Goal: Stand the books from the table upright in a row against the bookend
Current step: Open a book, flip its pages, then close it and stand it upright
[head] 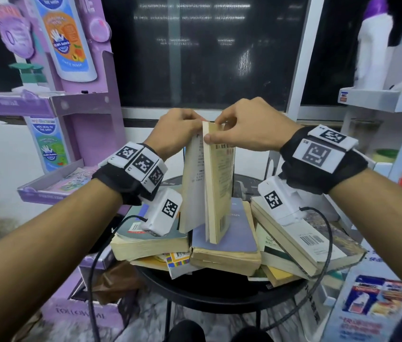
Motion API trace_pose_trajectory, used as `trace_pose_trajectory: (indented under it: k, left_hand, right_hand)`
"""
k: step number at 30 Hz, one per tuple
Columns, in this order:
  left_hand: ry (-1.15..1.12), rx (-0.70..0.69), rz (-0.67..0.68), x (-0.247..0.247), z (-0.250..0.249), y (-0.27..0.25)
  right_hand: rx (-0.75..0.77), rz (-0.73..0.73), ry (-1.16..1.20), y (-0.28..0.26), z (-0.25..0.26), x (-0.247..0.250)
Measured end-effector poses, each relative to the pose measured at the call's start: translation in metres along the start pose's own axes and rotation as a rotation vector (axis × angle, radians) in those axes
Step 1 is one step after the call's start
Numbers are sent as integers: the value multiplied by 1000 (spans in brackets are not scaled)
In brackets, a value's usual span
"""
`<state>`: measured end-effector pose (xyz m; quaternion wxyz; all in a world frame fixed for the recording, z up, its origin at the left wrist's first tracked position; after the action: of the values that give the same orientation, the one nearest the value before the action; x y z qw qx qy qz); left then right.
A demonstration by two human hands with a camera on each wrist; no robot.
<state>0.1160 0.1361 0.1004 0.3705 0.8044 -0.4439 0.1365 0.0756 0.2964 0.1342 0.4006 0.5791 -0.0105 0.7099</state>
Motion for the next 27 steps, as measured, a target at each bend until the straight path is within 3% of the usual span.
trace_pose_trajectory:
  k: [4, 10, 21, 27]
  left_hand:
    - [-234, 38, 40, 0, -2, -1]
    - [-242, 4, 84, -2, 3, 0]
    - [-246, -9, -51, -8, 30, 18]
    - [-383, 45, -120, -14, 45, 22]
  right_hand:
    - [4, 43, -37, 5, 0, -4]
    - [-33, 22, 17, 18, -7, -12]
    - [-47, -69, -94, 38, -25, -34]
    - [-66, 7, -57, 50, -26, -40]
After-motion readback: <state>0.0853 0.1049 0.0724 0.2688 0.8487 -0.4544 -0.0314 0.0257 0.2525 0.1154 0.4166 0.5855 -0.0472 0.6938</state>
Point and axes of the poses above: each hand's wrist, its own y-axis towards the middle knuckle, its own x-axis out of the back of the hand, z = x × y, the point moved 2 cm from there along y, towards the middle knuckle, and after that the axes turned 8 degrees about y, right-handed, at the moved point
